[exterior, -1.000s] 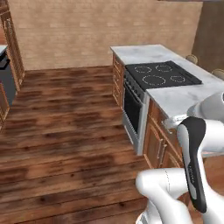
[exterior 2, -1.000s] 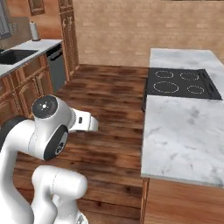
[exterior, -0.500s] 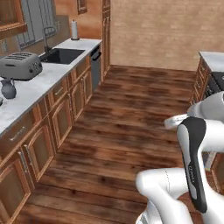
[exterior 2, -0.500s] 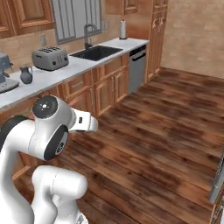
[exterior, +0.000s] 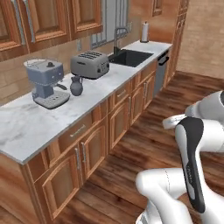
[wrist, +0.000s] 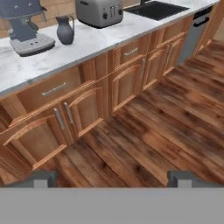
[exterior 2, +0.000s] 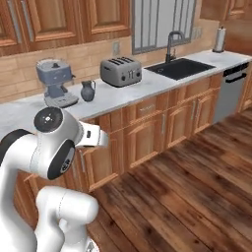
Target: Move the bell pepper and bread from the top shelf to the second highest shelf to make space. Then, place the pitcher from the counter on the cleared top shelf.
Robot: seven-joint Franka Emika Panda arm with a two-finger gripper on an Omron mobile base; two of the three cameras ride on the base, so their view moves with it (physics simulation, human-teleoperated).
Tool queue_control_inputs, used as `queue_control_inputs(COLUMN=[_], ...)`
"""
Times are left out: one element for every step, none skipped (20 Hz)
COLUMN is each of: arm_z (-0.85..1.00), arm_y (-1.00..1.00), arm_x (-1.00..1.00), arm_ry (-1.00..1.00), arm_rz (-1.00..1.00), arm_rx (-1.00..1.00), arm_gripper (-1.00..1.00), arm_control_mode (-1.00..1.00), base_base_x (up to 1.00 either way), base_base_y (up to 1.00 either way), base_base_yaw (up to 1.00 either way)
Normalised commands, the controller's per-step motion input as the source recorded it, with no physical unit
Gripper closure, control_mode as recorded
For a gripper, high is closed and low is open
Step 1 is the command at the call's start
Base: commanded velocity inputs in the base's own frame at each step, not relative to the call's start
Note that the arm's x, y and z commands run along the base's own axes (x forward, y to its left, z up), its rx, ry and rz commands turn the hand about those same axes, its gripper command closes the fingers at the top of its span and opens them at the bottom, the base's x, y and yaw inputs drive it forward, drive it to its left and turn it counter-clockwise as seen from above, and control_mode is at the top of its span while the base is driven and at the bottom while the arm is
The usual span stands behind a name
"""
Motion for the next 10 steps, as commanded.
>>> queue_control_inputs(arm_z=[0.00, 0.00, 0.00, 0.00, 0.00, 0.00, 0.00, 0.00, 0.00, 0.00], arm_y=[0.00, 0.00, 0.00, 0.00, 0.00, 0.00, 0.00, 0.00, 0.00, 0.00], arm_x=[0.00, 0.00, 0.00, 0.00, 0.00, 0.00, 0.00, 0.00, 0.00, 0.00], arm_ry=[0.00, 0.00, 0.00, 0.00, 0.00, 0.00, 0.00, 0.00, 0.00, 0.00], arm_rz=[0.00, 0.00, 0.00, 0.00, 0.00, 0.00, 0.00, 0.00, 0.00, 0.00], arm_rx=[0.00, 0.00, 0.00, 0.00, 0.00, 0.00, 0.00, 0.00, 0.00, 0.00], arm_gripper=[-1.00, -1.00, -1.00, -1.00, -1.00, -1.00, -1.00, -1.00, -1.00, -1.00], arm_control_mode=[1.00, 1.00, 1.00, 1.00, 1.00, 1.00, 1.00, 1.00, 1.00, 1.00], base_base_x=[1.00, 1.00, 1.00, 1.00, 1.00, 1.00, 1.00, 1.00, 1.00, 1.00], base_base_y=[0.00, 0.00, 0.00, 0.00, 0.00, 0.00, 0.00, 0.00, 0.00, 0.00], base_base_yaw=[0.38, 0.38, 0.37, 0.38, 0.38, 0.39, 0.41, 0.42, 0.45, 0.47])
